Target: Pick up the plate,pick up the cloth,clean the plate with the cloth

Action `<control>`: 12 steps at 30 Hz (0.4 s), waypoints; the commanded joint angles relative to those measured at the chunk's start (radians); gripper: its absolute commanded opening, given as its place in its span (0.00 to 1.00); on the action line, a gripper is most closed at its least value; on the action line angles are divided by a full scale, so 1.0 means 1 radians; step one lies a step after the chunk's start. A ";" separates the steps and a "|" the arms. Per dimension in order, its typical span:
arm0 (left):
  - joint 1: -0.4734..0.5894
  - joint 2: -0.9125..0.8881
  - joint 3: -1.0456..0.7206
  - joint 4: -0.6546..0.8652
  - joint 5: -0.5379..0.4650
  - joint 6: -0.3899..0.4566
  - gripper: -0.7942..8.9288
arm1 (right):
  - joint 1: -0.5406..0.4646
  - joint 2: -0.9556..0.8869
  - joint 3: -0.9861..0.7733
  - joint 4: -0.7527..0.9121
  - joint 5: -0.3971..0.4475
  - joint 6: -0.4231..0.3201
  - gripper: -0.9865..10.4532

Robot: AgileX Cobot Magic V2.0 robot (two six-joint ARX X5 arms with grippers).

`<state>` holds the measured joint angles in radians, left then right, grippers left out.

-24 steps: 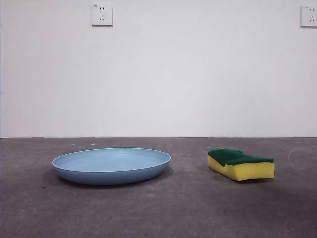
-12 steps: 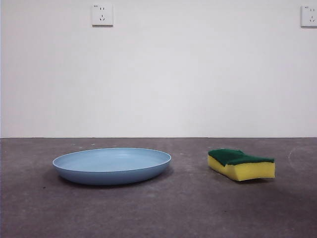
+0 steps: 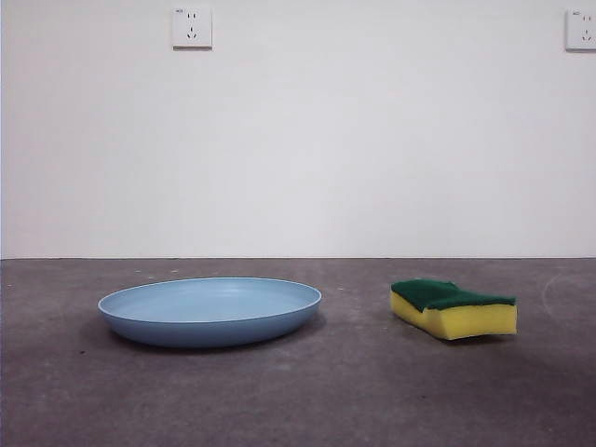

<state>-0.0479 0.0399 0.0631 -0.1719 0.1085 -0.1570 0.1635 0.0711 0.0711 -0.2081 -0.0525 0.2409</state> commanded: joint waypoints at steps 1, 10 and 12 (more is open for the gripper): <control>0.003 0.048 0.057 0.006 0.002 -0.095 0.07 | 0.001 0.065 0.075 0.015 -0.001 0.043 0.08; 0.003 0.389 0.272 0.007 0.005 -0.098 0.07 | 0.001 0.420 0.348 -0.007 -0.047 0.022 0.08; 0.003 0.478 0.323 0.006 0.009 -0.067 0.07 | 0.001 0.509 0.410 -0.014 -0.080 0.006 0.08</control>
<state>-0.0479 0.4774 0.3717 -0.1707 0.1150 -0.2466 0.1635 0.5411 0.4580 -0.2218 -0.1204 0.2646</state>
